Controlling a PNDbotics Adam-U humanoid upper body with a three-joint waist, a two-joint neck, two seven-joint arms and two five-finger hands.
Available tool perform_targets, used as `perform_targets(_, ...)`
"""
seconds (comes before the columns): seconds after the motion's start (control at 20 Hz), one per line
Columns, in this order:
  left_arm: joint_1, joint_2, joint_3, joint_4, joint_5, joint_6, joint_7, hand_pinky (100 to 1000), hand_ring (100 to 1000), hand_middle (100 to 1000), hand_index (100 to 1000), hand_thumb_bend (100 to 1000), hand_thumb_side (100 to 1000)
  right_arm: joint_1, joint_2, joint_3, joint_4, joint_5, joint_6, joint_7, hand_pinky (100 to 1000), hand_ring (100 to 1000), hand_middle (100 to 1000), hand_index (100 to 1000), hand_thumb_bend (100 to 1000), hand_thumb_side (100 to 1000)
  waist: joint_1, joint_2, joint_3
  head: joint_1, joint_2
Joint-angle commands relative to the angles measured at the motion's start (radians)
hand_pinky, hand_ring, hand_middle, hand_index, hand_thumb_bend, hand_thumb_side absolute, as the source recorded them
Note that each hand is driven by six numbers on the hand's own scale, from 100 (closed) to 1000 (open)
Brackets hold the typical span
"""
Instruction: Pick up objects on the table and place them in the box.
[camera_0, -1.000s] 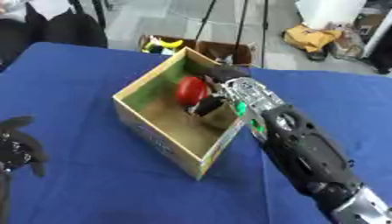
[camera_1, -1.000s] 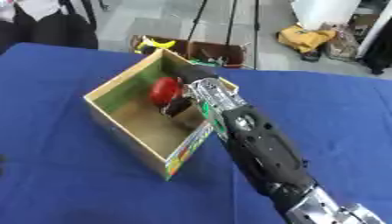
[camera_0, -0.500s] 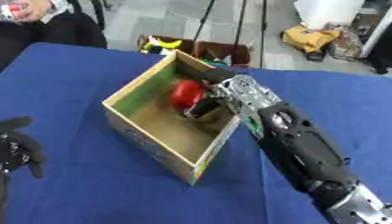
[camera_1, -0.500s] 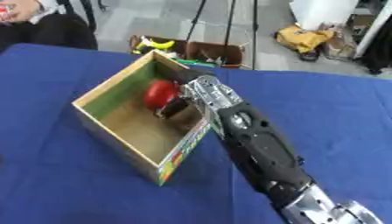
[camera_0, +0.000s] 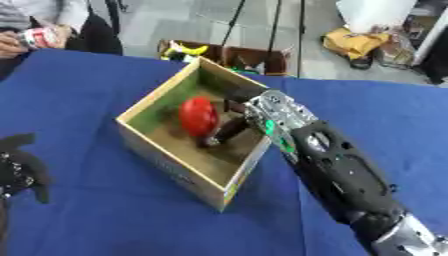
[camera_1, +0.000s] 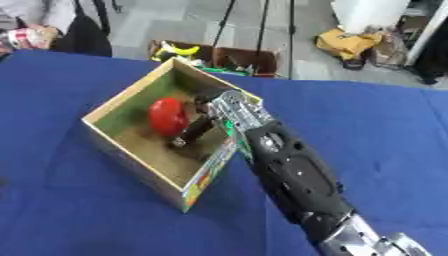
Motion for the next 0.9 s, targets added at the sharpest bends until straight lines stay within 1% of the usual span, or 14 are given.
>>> perform_targets(0.05, -0.008, 0.002, -0.002, -0.020, 0.004, 0.000, -0.003, 272, 411, 430, 743, 100, 1000, -0.031, -0.014, -0.006, -0.048, 0.002, 0.016, -0.010, 778, 945, 983, 939, 808, 944, 0.010, -0.027, -0.001, 0.002, -0.005)
perform_targets(0.15, -0.007, 0.002, -0.003, -0.020, 0.004, 0.000, -0.003, 272, 411, 430, 743, 100, 1000, -0.035, -0.020, -0.008, -0.067, 0.005, 0.027, -0.029, 784, 947, 997, 939, 804, 959, 0.011, -0.028, -0.003, 0.003, -0.005)
perform_targets(0.2, -0.006, 0.002, -0.003, -0.020, 0.004, 0.000, -0.003, 272, 411, 430, 743, 100, 1000, -0.035, -0.022, -0.010, -0.077, 0.006, 0.031, -0.039, 778, 940, 990, 937, 798, 963, 0.011, -0.029, -0.004, 0.003, -0.006)
perform_targets(0.25, -0.006, 0.002, -0.003, -0.020, 0.004, 0.001, -0.004, 272, 411, 430, 743, 100, 1000, -0.036, -0.024, -0.014, -0.091, 0.002, 0.034, -0.050, 764, 924, 968, 927, 774, 981, 0.011, -0.029, -0.005, 0.004, -0.006)
perform_targets(0.3, -0.005, 0.002, -0.002, -0.020, 0.003, 0.001, -0.003, 272, 411, 430, 743, 100, 1000, -0.036, -0.028, -0.018, -0.105, -0.001, 0.040, -0.063, 764, 926, 962, 927, 770, 1000, 0.012, -0.030, -0.006, 0.005, -0.005)
perform_targets(0.55, -0.003, 0.003, -0.001, -0.020, 0.003, 0.001, -0.002, 272, 411, 430, 743, 100, 1000, -0.030, -0.057, -0.038, -0.192, -0.012, 0.067, -0.124, 747, 908, 951, 926, 739, 1000, 0.015, -0.033, -0.012, 0.010, -0.003)
perform_targets(0.7, -0.002, 0.003, 0.002, -0.020, 0.002, 0.001, 0.000, 272, 411, 431, 743, 100, 1000, -0.020, -0.094, -0.049, -0.291, -0.041, 0.070, -0.145, 732, 893, 935, 921, 702, 1000, 0.017, -0.034, -0.020, 0.018, 0.000)
perform_targets(0.75, -0.002, 0.003, 0.002, -0.020, 0.002, 0.000, 0.001, 272, 411, 431, 743, 100, 1000, -0.014, -0.105, -0.054, -0.330, -0.048, 0.074, -0.154, 716, 879, 918, 917, 671, 1000, 0.018, -0.034, -0.022, 0.020, 0.001)
perform_targets(0.9, -0.003, 0.003, 0.005, -0.020, 0.002, -0.001, 0.003, 273, 412, 431, 743, 100, 1000, 0.012, -0.137, -0.071, -0.450, -0.093, 0.094, -0.181, 692, 857, 897, 913, 636, 1000, 0.022, -0.034, -0.028, 0.026, 0.002)
